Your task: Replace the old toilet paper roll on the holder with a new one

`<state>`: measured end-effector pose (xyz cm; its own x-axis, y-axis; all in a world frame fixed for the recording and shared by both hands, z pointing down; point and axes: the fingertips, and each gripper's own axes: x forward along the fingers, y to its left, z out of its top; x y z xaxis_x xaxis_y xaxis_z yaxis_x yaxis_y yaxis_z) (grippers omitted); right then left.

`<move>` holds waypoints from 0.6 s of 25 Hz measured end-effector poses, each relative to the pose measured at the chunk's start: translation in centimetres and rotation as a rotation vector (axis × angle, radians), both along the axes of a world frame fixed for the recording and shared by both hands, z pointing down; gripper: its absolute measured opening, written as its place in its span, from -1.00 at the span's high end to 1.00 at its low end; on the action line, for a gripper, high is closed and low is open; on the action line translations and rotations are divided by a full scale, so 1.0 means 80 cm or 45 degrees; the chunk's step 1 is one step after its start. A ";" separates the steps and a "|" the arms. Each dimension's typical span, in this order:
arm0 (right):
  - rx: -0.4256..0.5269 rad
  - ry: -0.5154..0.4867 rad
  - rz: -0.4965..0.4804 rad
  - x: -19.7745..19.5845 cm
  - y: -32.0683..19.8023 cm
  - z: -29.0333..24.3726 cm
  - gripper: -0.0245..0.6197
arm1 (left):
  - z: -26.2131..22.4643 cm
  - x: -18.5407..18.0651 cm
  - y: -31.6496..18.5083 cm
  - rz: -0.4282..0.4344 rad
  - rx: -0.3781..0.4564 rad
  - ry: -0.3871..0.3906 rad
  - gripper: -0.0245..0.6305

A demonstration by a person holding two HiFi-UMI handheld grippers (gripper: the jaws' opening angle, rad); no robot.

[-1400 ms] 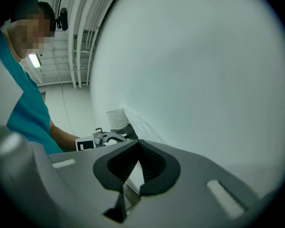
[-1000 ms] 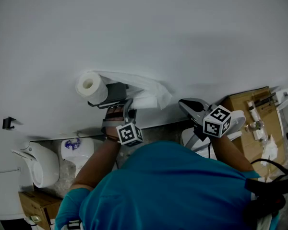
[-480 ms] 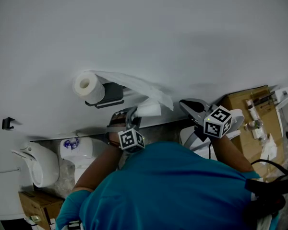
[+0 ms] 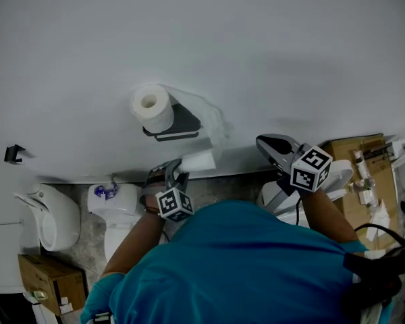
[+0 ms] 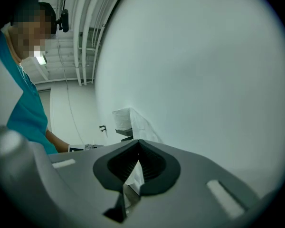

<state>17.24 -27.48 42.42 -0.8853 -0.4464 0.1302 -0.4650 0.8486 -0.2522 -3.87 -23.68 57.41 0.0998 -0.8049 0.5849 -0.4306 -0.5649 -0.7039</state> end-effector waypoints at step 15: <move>0.397 0.273 -0.172 -0.221 0.019 -0.129 0.86 | -0.051 -0.205 0.022 0.013 -0.012 0.110 0.40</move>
